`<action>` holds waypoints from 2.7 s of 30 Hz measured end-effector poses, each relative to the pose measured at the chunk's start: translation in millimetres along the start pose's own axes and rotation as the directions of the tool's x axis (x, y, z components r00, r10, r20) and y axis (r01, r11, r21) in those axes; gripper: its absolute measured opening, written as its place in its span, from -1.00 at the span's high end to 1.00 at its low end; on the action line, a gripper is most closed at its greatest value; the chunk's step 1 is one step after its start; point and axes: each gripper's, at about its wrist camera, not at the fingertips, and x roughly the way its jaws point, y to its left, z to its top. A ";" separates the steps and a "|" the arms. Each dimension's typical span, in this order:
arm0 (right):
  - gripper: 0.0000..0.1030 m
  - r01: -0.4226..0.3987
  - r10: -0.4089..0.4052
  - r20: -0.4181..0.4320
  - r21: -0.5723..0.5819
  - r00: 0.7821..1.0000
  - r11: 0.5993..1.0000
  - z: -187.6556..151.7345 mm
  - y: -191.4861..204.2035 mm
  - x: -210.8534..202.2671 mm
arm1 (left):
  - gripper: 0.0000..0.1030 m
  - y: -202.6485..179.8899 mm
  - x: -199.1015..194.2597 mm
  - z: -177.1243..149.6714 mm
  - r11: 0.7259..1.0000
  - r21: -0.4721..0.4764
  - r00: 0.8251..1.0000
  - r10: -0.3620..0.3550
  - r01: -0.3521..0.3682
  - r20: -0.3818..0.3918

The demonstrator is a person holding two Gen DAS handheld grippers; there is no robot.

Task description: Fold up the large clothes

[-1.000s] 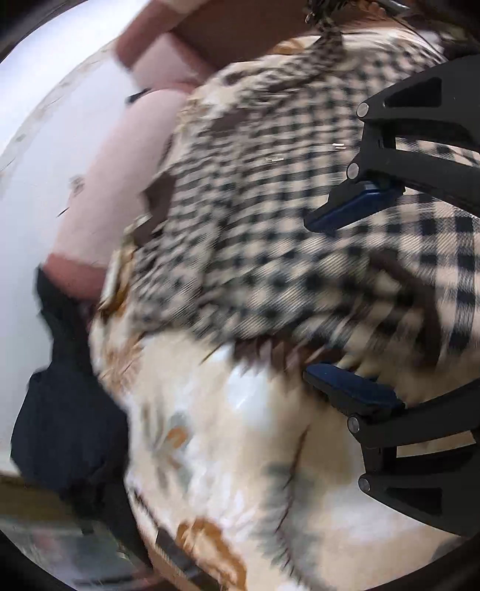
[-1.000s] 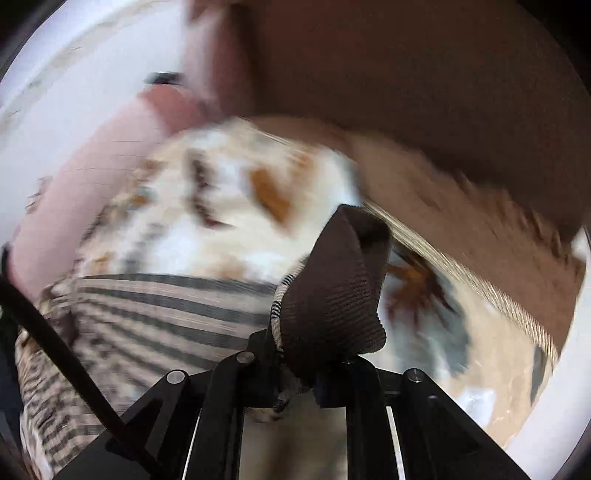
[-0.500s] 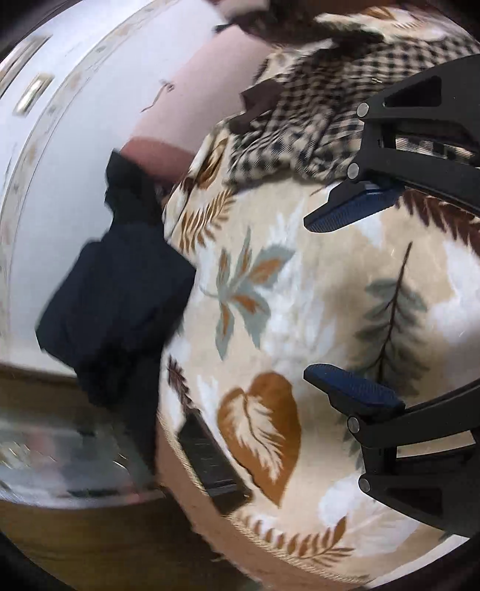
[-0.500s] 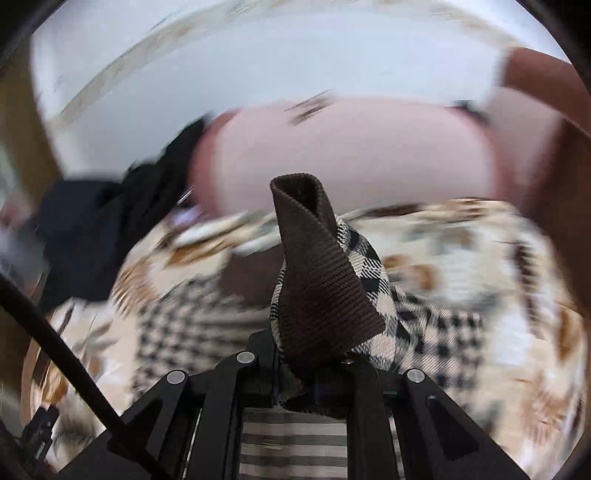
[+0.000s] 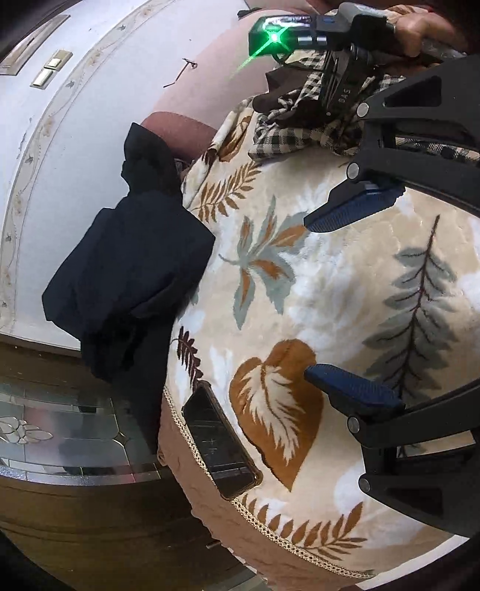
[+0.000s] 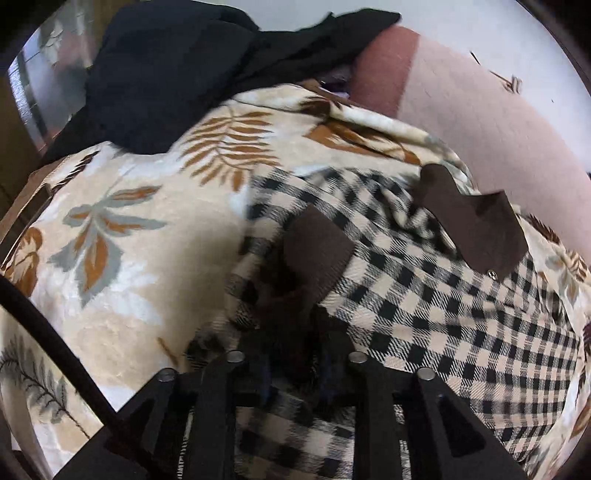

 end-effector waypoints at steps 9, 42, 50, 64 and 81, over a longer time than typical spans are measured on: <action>-0.04 -0.145 0.142 0.121 0.013 0.982 0.989 -18.0 -18.8 -84.9 | -0.42 -25.7 13.7 -15.8 0.995 0.063 0.993 -0.075 0.081 -0.089; -0.19 -0.417 0.380 0.204 0.641 0.902 0.645 -398.6 -247.1 -173.8 | -0.37 -116.3 -72.5 -183.5 0.762 0.111 0.733 -0.557 0.638 -0.390; 0.75 -0.507 0.423 0.293 0.618 0.858 0.600 -395.8 -239.6 -211.1 | 0.91 -102.8 -95.0 -139.3 0.829 0.156 0.792 -0.432 0.537 -0.431; -0.03 -0.252 0.177 0.211 0.412 0.961 0.876 -363.1 -162.6 -263.8 | -0.10 -10.2 -110.1 -138.6 0.930 0.111 0.904 -0.304 0.350 -0.301; 0.75 -0.347 0.347 0.032 0.033 0.938 0.937 -289.5 -36.3 -179.5 | -0.22 -25.8 -103.8 -145.0 0.907 0.031 0.864 -0.388 0.419 -0.320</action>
